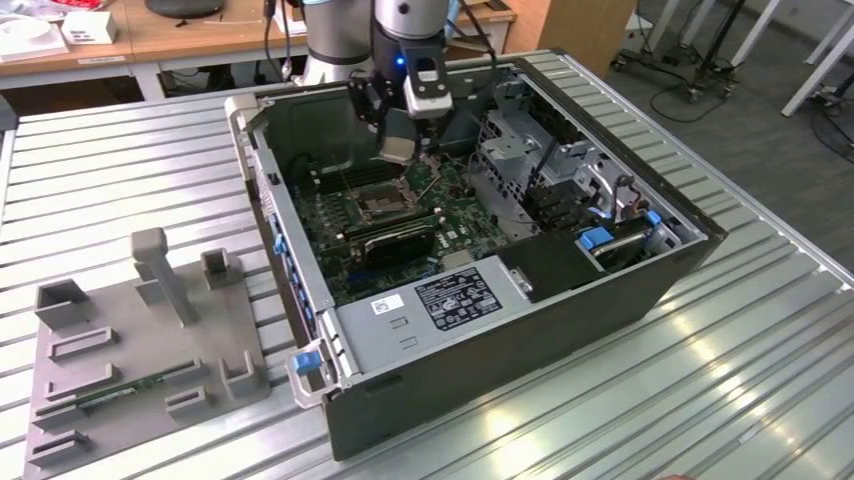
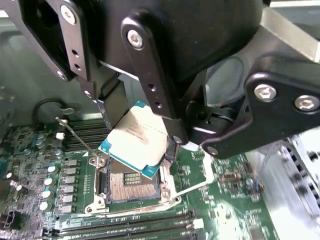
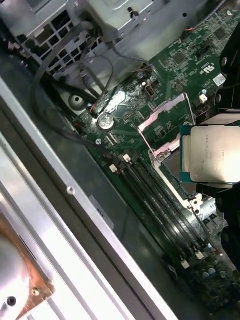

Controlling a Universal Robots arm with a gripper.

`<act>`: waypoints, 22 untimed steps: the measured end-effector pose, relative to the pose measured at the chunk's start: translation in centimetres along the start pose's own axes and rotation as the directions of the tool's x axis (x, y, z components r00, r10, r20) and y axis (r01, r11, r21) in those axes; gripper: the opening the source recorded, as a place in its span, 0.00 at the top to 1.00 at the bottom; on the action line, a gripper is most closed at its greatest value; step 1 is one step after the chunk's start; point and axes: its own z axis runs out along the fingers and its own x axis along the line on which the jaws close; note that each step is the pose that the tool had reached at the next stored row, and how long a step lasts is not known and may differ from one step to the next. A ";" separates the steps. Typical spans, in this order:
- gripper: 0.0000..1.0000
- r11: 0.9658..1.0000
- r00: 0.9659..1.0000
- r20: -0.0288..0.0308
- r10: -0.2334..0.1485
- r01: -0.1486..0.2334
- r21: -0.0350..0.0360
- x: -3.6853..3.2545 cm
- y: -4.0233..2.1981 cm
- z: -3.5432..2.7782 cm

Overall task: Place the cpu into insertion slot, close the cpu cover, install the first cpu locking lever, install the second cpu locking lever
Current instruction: 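Place the cpu into insertion slot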

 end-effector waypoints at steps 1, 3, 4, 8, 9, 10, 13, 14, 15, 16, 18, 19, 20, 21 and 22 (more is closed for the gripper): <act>0.46 1.000 1.000 0.002 0.019 -0.019 0.000 0.00 0.00 0.03; 0.46 0.999 0.998 0.005 0.055 -0.055 -0.001 0.00 -0.01 0.08; 0.46 0.997 0.997 0.006 0.073 -0.073 -0.001 0.00 -0.01 0.10; 0.46 0.989 0.989 0.013 0.145 -0.145 -0.003 0.00 -0.02 0.19; 0.46 0.988 0.988 0.014 0.155 -0.155 -0.003 -0.01 -0.02 0.19; 0.46 0.988 0.988 0.014 0.157 -0.157 -0.003 -0.01 -0.02 0.19; 0.46 0.987 0.987 0.014 0.158 -0.158 -0.004 0.00 -0.02 0.20; 0.46 0.987 0.987 0.014 0.158 -0.158 -0.004 0.00 -0.02 0.20; 0.46 0.987 0.987 0.014 0.159 -0.159 -0.004 0.00 -0.02 0.20; 0.46 0.987 0.987 0.014 0.159 -0.159 -0.004 0.00 -0.02 0.20; 0.46 0.987 0.987 0.014 0.159 -0.159 -0.004 0.00 -0.02 0.20; 0.46 0.987 0.987 0.014 0.160 -0.160 -0.004 0.00 -0.02 0.20; 0.46 0.987 0.987 0.014 0.160 -0.160 -0.004 0.00 -0.02 0.20; 0.46 0.987 0.987 0.014 0.160 -0.160 -0.004 0.00 -0.02 0.20; 0.46 0.987 0.987 0.014 0.161 -0.161 -0.004 0.00 -0.02 0.20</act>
